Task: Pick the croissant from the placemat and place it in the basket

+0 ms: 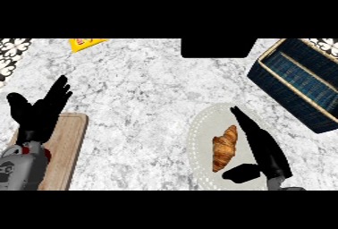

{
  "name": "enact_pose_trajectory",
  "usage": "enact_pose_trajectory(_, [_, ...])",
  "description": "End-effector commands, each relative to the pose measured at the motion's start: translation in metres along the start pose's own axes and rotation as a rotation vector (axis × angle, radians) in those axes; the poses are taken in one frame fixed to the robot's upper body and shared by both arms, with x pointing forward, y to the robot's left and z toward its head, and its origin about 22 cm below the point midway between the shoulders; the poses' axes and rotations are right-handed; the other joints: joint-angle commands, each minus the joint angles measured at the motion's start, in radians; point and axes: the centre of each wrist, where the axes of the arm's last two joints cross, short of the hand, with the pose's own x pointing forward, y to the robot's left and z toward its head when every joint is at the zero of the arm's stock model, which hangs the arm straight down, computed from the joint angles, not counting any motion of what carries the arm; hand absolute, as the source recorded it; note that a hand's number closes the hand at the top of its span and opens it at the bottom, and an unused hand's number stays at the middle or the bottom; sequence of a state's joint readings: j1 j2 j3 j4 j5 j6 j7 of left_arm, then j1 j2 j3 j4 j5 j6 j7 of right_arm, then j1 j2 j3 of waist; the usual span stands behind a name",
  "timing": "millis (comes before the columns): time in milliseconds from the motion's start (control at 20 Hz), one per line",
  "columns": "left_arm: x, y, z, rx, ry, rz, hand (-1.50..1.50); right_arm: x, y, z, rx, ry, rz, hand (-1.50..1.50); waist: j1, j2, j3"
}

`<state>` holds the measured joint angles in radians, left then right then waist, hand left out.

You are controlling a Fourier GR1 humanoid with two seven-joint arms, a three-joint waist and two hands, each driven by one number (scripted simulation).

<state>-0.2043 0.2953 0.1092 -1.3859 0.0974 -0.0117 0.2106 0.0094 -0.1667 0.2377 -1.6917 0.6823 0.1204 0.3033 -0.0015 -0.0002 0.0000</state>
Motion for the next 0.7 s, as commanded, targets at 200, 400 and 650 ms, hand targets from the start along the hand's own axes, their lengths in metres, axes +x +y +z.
enact_pose_trajectory(200, [0.002,-0.001,0.001,0.002,0.001,0.003,0.0,-0.014,0.012,-0.015,-0.027,0.053,0.056,-1.5,0.002,0.0,0.0])
enact_pose_trajectory(400, [0.006,0.014,0.005,0.002,0.018,-0.006,0.0,0.002,0.04,-0.005,-0.01,0.058,0.102,-1.5,0.002,0.0,0.0])
enact_pose_trajectory(650, [0.008,-0.013,-0.004,-0.006,-0.002,0.012,0.0,-0.01,0.052,-0.018,0.073,0.052,0.226,1.5,0.003,0.0,0.0])
